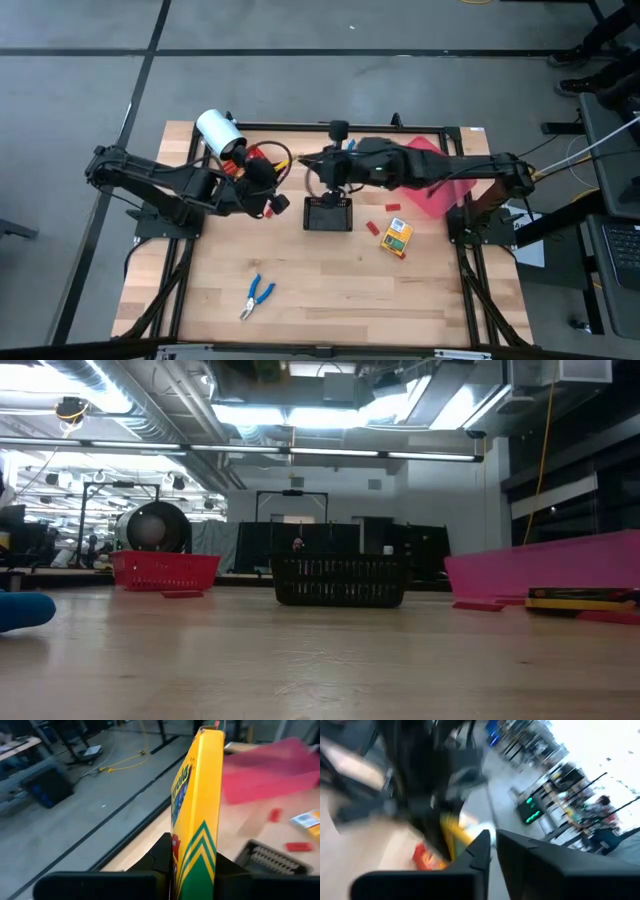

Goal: Pick & Place School Supplies
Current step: Put the top crayon box into the red bin, then put the crayon box into the red bin

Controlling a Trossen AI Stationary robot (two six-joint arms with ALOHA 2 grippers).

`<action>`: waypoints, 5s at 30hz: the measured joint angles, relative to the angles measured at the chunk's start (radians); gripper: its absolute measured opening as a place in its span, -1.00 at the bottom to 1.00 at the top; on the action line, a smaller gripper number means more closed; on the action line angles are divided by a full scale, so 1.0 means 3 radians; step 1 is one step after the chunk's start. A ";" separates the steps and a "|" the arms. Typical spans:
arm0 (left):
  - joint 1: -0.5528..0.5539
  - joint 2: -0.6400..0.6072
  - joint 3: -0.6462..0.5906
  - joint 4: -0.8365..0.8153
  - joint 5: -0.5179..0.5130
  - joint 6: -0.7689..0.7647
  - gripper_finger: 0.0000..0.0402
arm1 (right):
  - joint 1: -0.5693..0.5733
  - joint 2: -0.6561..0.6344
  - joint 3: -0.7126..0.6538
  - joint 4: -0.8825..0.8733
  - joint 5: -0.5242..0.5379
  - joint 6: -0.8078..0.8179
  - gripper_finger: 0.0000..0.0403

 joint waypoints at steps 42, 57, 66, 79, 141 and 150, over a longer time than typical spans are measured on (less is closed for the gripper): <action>0.2750 -0.1096 -0.2171 0.0396 0.2749 0.0628 -0.86 | 0.0260 -0.0330 0.0168 -0.1100 0.0030 0.1314 -0.50; 0.2898 -0.0766 -0.2173 0.0633 0.2835 0.0854 -0.57 | 0.0285 -0.0346 0.0166 -0.1102 0.0064 0.1447 -0.51; 0.2887 -0.1097 -0.2147 0.0909 0.2846 0.0906 -0.34 | 0.0286 -0.0441 0.0165 -0.1199 0.0165 0.1521 -0.51; 0.2280 -0.1566 -0.2007 0.2500 0.5119 -0.0174 -0.39 | 0.0468 -0.0516 -0.0136 -0.3281 -0.0587 0.2638 -0.51; -0.0521 -0.0999 -0.0843 0.0277 0.1090 0.0191 -0.65 | 0.2223 0.0692 -0.2415 -0.2237 0.0873 0.5739 -0.51; -0.0520 -0.0999 -0.0843 0.0269 0.1094 0.0074 -0.66 | 0.2212 0.0755 -0.2407 -0.2480 0.0789 0.5809 -0.95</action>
